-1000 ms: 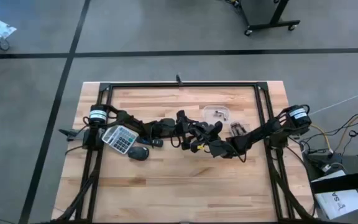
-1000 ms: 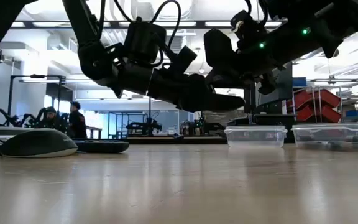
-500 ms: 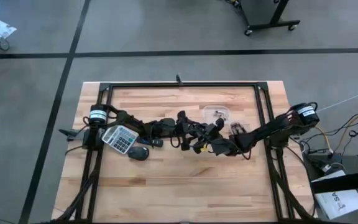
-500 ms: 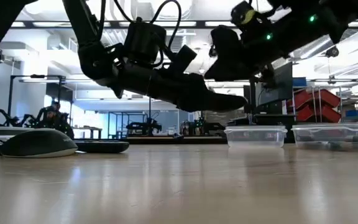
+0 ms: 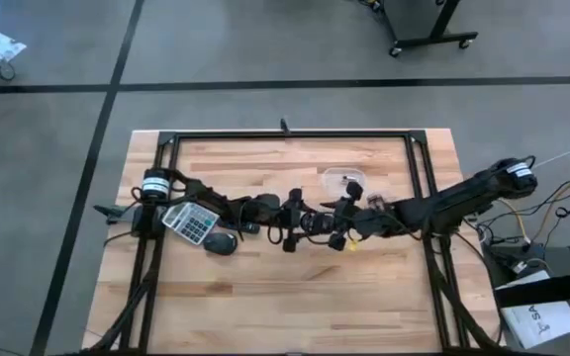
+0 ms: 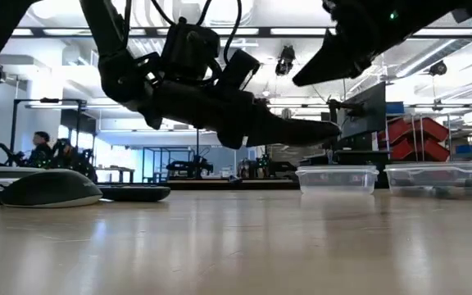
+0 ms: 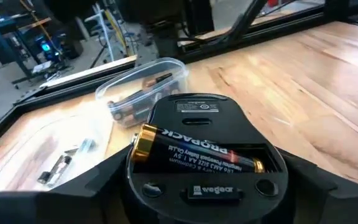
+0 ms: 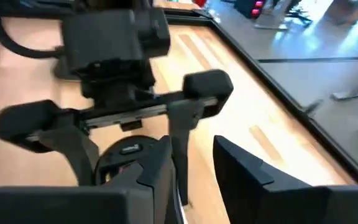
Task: Insert battery
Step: Insert the brown battery into the black mouse battery compartment
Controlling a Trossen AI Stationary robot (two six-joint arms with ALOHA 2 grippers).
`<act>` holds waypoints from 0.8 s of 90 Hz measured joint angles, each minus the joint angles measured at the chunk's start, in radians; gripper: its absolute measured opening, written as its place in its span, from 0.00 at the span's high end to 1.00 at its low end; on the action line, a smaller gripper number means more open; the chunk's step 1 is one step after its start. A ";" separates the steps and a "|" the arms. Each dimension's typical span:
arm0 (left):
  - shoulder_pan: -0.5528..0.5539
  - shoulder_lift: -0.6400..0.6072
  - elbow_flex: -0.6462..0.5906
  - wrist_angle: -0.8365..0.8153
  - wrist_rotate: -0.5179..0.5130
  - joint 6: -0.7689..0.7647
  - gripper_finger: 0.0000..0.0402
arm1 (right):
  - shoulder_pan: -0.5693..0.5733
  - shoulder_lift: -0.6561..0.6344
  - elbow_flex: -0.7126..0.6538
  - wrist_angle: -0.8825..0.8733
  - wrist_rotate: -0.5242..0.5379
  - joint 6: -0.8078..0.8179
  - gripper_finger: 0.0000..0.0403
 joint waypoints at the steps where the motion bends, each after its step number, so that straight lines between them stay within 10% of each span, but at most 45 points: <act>1: -0.001 0.000 0.000 0.000 0.000 0.000 0.34 | 0.000 0.001 0.000 -0.001 -0.006 -0.001 0.78; 72: -0.019 0.000 0.000 -0.060 -0.012 -0.014 0.34 | -0.067 0.144 -0.001 0.047 -0.222 0.009 0.81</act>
